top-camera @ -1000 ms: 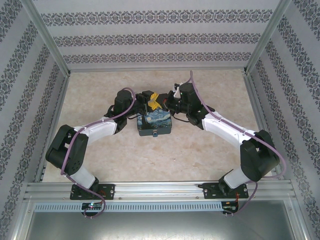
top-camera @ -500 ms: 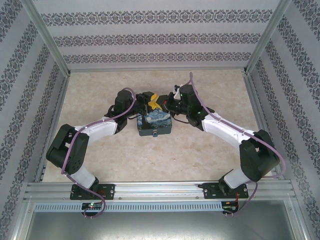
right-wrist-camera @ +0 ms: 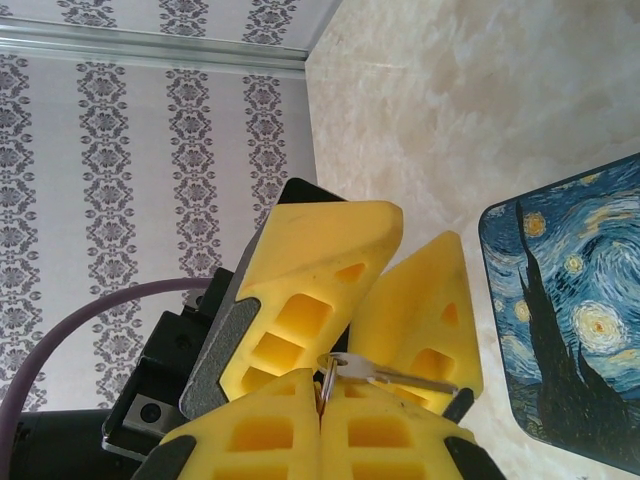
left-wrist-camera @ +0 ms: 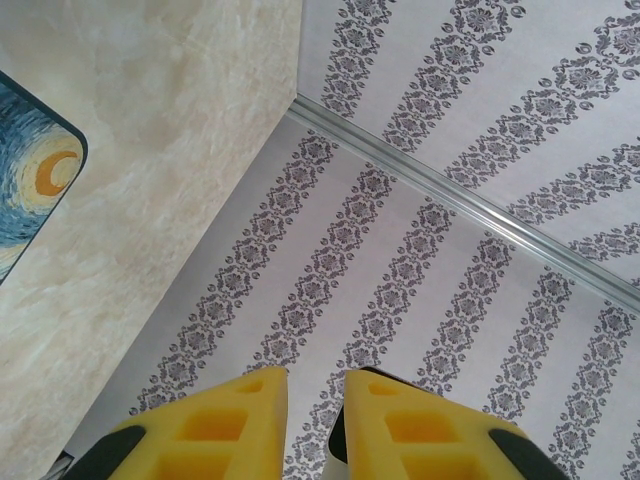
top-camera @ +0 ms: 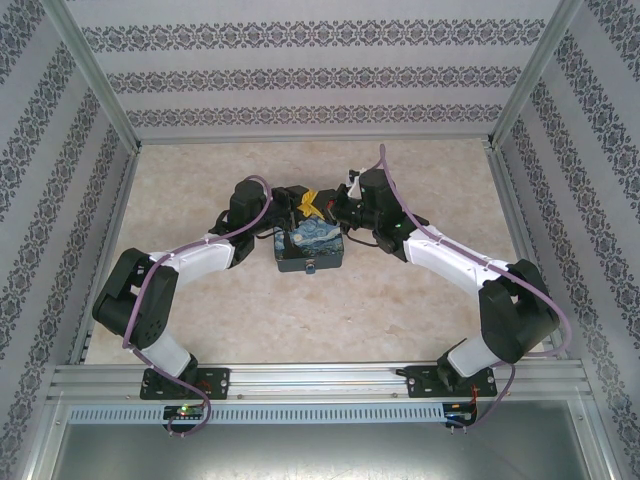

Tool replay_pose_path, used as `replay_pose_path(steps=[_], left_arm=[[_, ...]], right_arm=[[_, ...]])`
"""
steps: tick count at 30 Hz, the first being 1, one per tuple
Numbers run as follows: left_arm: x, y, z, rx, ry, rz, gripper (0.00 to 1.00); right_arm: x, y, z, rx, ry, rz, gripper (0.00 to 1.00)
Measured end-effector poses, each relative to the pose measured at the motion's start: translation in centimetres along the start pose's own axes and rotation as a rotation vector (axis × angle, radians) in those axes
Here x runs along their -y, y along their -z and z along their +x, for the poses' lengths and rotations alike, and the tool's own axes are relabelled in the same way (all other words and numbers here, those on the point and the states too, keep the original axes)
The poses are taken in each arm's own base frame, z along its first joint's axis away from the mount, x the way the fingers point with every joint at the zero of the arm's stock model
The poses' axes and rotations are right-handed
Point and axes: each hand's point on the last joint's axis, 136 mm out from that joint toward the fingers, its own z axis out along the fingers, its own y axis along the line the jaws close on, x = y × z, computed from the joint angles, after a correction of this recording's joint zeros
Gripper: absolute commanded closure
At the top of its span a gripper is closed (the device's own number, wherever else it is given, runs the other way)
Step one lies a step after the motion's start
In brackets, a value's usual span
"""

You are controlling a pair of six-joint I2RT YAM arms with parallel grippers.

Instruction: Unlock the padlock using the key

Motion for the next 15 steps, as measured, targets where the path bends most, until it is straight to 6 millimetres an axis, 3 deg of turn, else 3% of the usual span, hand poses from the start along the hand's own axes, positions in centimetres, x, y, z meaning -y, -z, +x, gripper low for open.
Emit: replay_pose_path(steps=[5,10,15], left_arm=[[-0.01,0.0,0.0,0.0,0.001,0.0,0.78],[-0.08,0.01,-0.09,0.004,0.001,-0.001,0.48],[-0.42,0.06,-0.2,0.007,0.004,-0.008,0.37]], right_arm=[[-0.05,0.0,-0.01,0.001,-0.007,-0.002,1.0],[-0.12,0.04,-0.14,0.003,-0.009,-0.006,1.0],[-0.12,0.13,-0.33,0.003,-0.011,-0.007,1.0]])
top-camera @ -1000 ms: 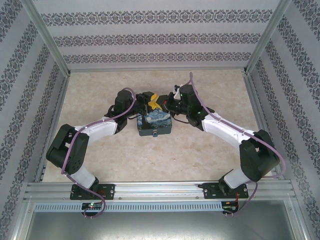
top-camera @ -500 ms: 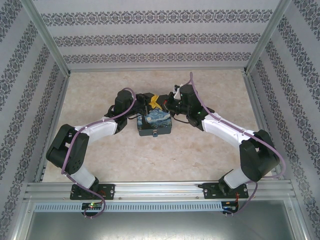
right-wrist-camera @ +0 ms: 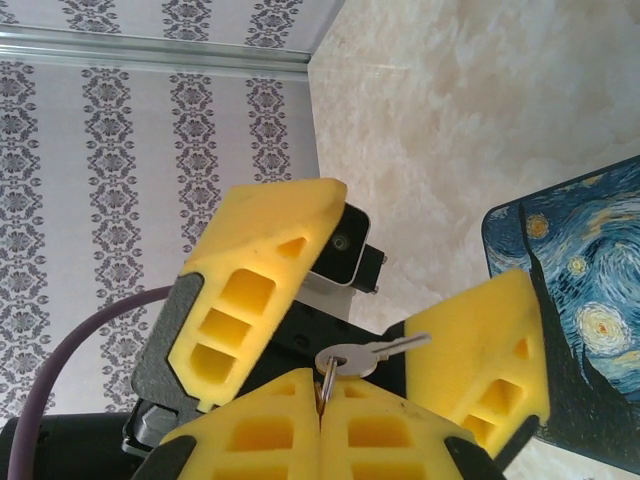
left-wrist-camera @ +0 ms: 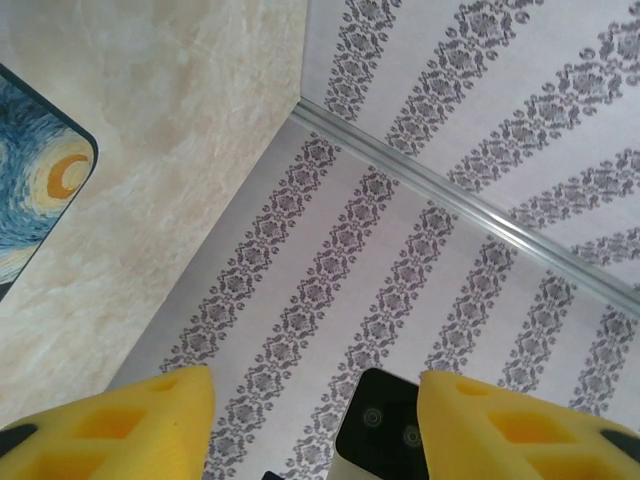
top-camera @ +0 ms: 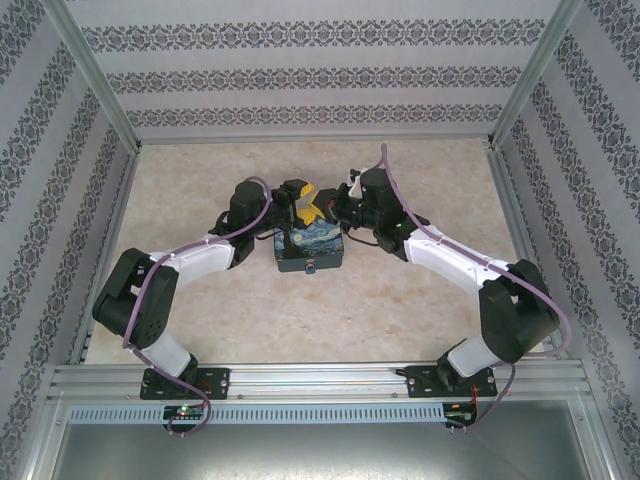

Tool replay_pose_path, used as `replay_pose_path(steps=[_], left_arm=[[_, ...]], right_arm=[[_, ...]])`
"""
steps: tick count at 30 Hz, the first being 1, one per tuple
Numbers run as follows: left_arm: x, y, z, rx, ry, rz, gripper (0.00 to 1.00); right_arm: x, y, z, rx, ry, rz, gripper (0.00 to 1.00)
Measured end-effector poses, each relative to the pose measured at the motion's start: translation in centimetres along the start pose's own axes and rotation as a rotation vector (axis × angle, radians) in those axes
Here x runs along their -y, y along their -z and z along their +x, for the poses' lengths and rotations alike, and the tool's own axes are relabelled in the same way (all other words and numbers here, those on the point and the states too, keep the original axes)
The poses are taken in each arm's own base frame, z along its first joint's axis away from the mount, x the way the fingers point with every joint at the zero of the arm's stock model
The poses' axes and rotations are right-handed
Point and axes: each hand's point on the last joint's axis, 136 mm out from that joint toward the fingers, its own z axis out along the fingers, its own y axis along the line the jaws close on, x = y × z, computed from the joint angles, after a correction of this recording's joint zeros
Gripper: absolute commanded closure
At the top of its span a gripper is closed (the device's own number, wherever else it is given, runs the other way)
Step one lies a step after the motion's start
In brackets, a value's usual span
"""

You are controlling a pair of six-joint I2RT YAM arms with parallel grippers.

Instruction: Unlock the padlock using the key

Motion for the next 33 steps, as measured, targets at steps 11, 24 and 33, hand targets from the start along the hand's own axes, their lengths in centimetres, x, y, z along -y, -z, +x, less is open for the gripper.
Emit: replay_pose_path(steps=[11,24,33], left_arm=[[0.7,-0.8,0.0,-0.03,0.038,0.06,0.45],[1.9,-0.8,0.4,-0.06,0.063,0.121,0.61],[2.0,-0.8,0.4,-0.062,0.068,0.125,0.66]], right_arm=[[-0.6,0.1,0.0,-0.008,0.007,-0.018,1.0],[-0.7,-0.1,-0.1,-0.006,0.005,-0.023,1.0],[-0.8,-0.1,-0.2,-0.005,0.005,-0.03,1.0]])
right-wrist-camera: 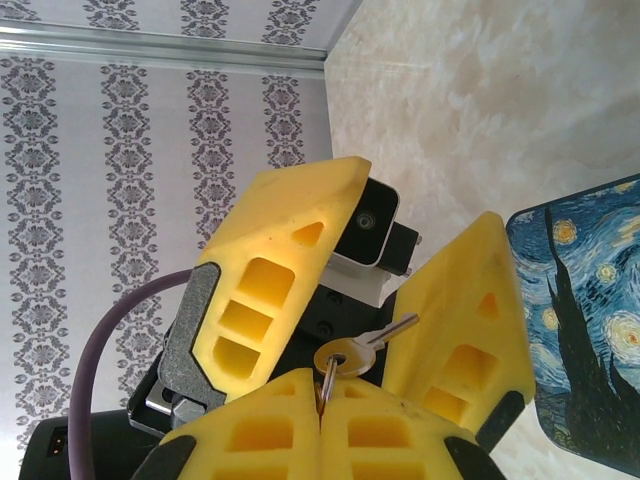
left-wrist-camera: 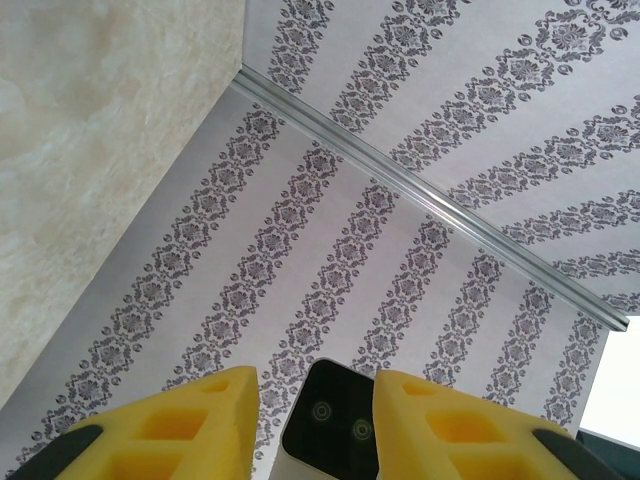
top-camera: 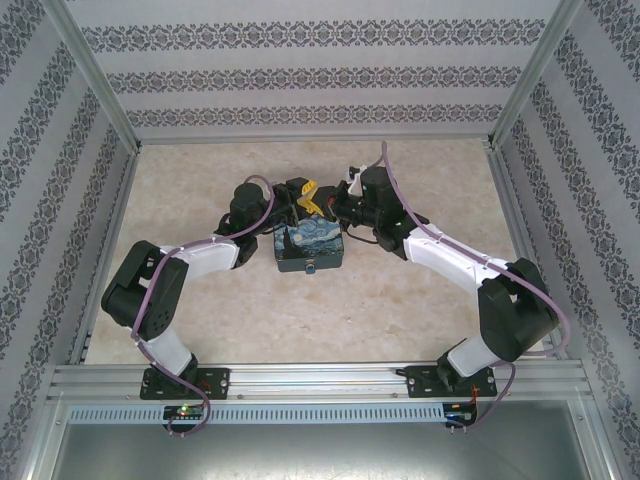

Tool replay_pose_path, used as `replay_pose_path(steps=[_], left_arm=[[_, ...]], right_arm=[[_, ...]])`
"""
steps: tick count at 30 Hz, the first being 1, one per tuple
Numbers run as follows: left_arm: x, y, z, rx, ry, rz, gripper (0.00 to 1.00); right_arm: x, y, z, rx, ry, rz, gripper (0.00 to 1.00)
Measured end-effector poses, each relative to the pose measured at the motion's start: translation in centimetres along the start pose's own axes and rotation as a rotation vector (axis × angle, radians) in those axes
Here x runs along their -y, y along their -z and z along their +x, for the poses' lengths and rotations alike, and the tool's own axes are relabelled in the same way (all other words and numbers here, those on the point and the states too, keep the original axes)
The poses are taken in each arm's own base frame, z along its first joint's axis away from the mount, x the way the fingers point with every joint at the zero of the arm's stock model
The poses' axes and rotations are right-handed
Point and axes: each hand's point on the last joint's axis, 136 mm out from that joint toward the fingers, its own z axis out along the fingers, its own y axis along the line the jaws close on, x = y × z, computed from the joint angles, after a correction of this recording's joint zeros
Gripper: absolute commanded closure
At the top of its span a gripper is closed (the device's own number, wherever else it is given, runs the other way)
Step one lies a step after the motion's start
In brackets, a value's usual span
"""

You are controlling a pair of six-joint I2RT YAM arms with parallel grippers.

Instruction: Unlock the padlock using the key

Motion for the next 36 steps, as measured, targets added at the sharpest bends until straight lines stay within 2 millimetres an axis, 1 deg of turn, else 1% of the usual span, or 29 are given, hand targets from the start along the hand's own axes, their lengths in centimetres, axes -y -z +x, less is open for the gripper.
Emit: replay_pose_path(steps=[5,10,18,21,24,26,27,30,31,34,36], left_arm=[[-0.3,0.1,-0.1,0.003,0.003,-0.005,0.7],[-0.6,0.2,-0.4,0.013,0.006,-0.008,0.76],[-0.5,0.2,-0.8,0.035,0.007,0.0,0.85],[-0.5,0.2,-0.8,0.038,0.008,0.001,0.9],[-0.3,0.2,-1.1,0.05,0.006,0.009,0.99],[-0.4,0.2,-1.1,0.051,0.007,0.006,1.0],[-0.5,0.3,-1.1,0.052,0.007,0.004,1.0],[-0.5,0.2,-1.1,0.048,-0.007,0.001,1.0],[-0.6,0.2,-1.0,0.045,-0.02,-0.004,1.0],[-1.1,0.2,-1.0,0.038,-0.071,-0.032,1.0],[-1.2,0.1,-1.0,0.03,-0.133,-0.057,1.0]], right_arm=[[-0.2,0.0,-0.1,0.002,0.003,-0.007,1.0],[-0.1,0.0,0.0,0.001,0.002,-0.005,1.0],[0.2,0.0,0.1,-0.002,-0.011,-0.003,1.0],[0.1,0.0,0.1,-0.003,-0.014,-0.004,1.0],[0.5,0.0,0.2,-0.01,-0.022,0.004,1.0],[0.7,0.0,0.3,-0.013,-0.024,0.008,1.0],[0.8,0.0,0.3,-0.012,-0.024,0.008,0.97],[1.0,0.1,0.1,-0.012,-0.03,0.008,0.65],[1.3,0.2,0.0,-0.008,-0.031,0.012,0.56],[2.8,1.2,-0.5,0.013,-0.036,0.032,0.44],[4.2,2.5,-1.0,0.039,-0.042,0.054,0.4]])
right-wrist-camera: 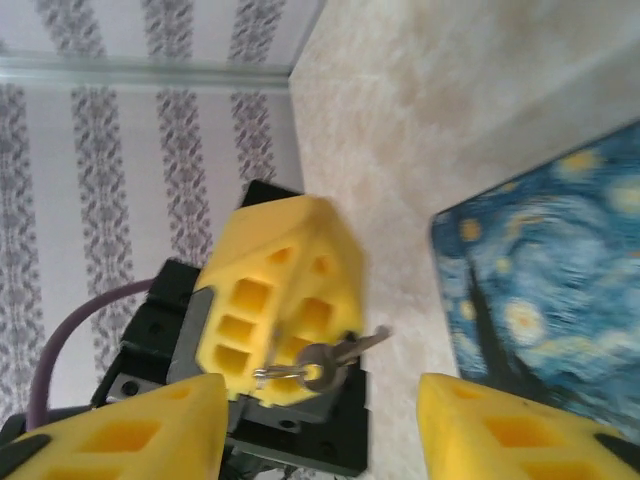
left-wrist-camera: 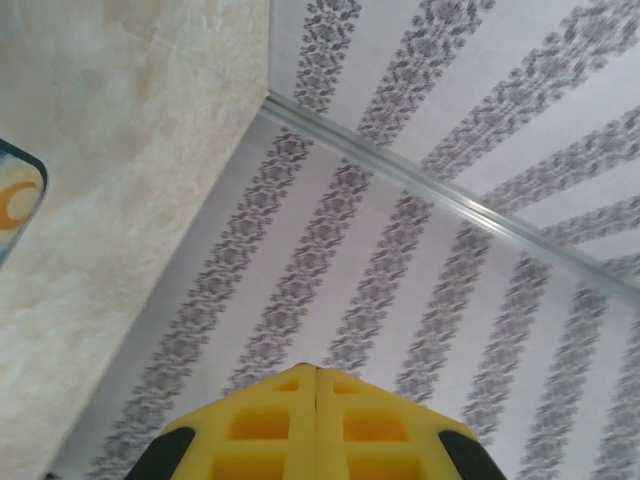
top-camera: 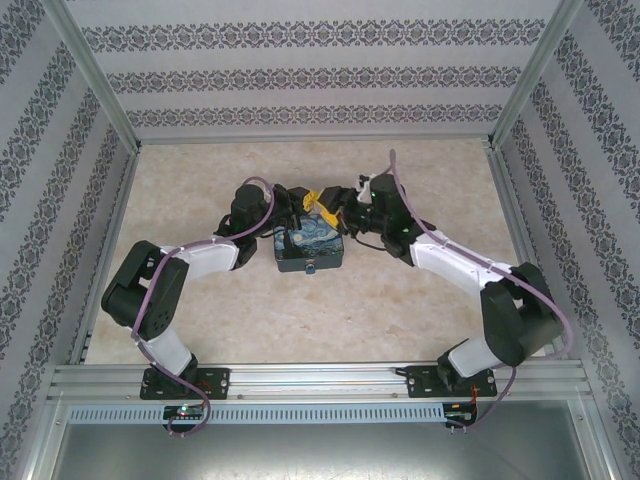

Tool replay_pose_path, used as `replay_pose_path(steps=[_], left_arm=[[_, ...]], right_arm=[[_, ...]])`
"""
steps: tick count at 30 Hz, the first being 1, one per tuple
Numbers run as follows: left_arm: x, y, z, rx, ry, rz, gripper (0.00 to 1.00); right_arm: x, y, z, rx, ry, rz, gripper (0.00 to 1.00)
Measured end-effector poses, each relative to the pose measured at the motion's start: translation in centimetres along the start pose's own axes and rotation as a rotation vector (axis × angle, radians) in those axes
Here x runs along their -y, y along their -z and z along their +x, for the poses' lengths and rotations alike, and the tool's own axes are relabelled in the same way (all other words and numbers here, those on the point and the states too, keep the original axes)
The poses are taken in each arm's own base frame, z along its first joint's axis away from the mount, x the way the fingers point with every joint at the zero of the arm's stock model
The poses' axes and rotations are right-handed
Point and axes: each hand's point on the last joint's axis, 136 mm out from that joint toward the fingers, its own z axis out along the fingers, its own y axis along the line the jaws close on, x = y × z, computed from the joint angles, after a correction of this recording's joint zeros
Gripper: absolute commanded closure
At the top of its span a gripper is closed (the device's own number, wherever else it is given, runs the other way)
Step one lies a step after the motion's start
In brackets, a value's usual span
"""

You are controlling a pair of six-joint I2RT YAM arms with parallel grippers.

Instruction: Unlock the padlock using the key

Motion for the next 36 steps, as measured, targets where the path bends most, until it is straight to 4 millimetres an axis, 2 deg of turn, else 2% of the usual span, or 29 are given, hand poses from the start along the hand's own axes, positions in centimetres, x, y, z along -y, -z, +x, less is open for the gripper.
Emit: replay_pose_path(steps=[4,7,11,16,20,23,30,33,36], left_arm=[[1.4,-0.6,0.4,-0.024,-0.183,-0.032,1.0],[3.2,-0.8,0.9,-0.035,-0.381,-0.057,1.0],[4.8,-0.3,1.6,-0.032,-0.622,-0.109,1.0],[6.6,0.9,1.4,0.036,-0.957,-0.215,1.0],[6.7,1.7,1.6,0.08,-1.176,-0.302,1.0],[6.0,1.8,1.5,0.075,-1.239,-0.337,1.0],[3.1,2.4,0.7,0.068,-1.224,-0.371,1.0],[2.6,2.6,0.6,0.077,-1.198,-0.348,1.0],[3.0,2.7,0.8,0.098,-1.162,-0.298,1.0]], right_arm=[[3.1,2.8,-1.4,0.065,-0.022,0.041,0.37],[4.1,3.7,-1.9,0.092,-0.011,0.053,0.38],[4.0,3.9,-2.1,0.099,0.028,0.049,0.4],[3.4,3.9,-2.2,0.104,0.06,0.029,0.41],[2.6,3.6,-1.8,0.099,0.08,0.009,0.44],[1.6,3.4,-1.5,0.095,0.104,-0.025,0.46],[-1.4,2.6,-1.2,0.102,0.169,-0.125,0.48],[-2.7,2.2,-0.9,0.111,0.199,-0.174,0.51],[-3.6,1.5,-0.6,0.117,0.224,-0.218,0.53]])
